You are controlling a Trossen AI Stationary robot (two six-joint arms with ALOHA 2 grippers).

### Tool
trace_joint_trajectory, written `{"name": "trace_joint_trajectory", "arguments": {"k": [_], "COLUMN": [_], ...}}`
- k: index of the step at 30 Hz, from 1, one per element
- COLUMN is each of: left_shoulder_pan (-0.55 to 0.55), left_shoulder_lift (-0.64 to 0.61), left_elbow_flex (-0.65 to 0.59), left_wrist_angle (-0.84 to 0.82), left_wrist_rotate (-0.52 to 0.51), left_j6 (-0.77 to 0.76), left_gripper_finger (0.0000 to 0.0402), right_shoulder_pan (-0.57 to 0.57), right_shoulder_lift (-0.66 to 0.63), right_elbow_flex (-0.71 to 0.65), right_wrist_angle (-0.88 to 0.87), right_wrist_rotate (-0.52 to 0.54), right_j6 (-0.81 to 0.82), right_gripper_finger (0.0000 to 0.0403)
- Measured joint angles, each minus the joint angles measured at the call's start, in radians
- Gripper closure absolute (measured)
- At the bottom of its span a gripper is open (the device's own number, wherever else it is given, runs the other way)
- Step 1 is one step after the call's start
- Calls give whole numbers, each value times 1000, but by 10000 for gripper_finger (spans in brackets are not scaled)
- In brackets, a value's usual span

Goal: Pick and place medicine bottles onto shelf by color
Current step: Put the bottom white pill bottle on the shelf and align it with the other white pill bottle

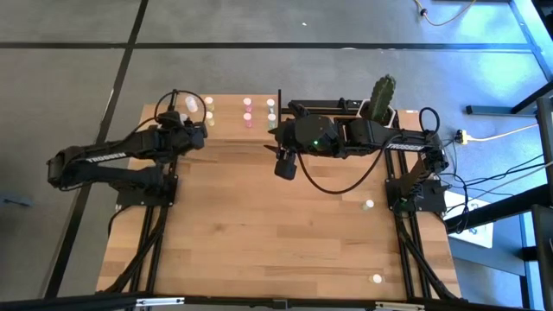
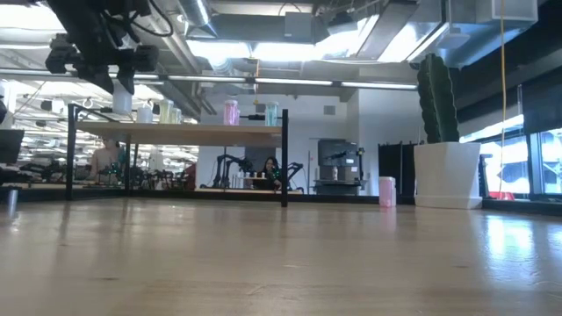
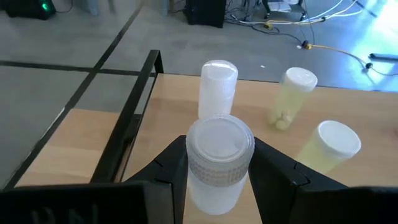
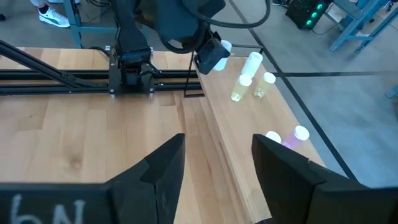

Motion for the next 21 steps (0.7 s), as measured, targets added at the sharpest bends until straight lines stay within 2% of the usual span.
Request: {"name": "trace_joint_trajectory", "arguments": {"k": [14,21], "left_shoulder_pan": [82,82], "left_shoulder_lift": [11,44], "left_elbow_flex": [0,0], "left_wrist_angle": [75,89], "left_wrist_rotate": [78,79], "left_j6": [218,230], "left_gripper_finger": [276,276], "right_shoulder_pan": [0,0], "right_shoulder_lift": [0,0], "right_elbow_flex": [0,0], "right_wrist_angle": [0,0], "right_wrist_rotate": [0,0], "right_j6": [0,0], "right_gripper_finger": [215,215]}}
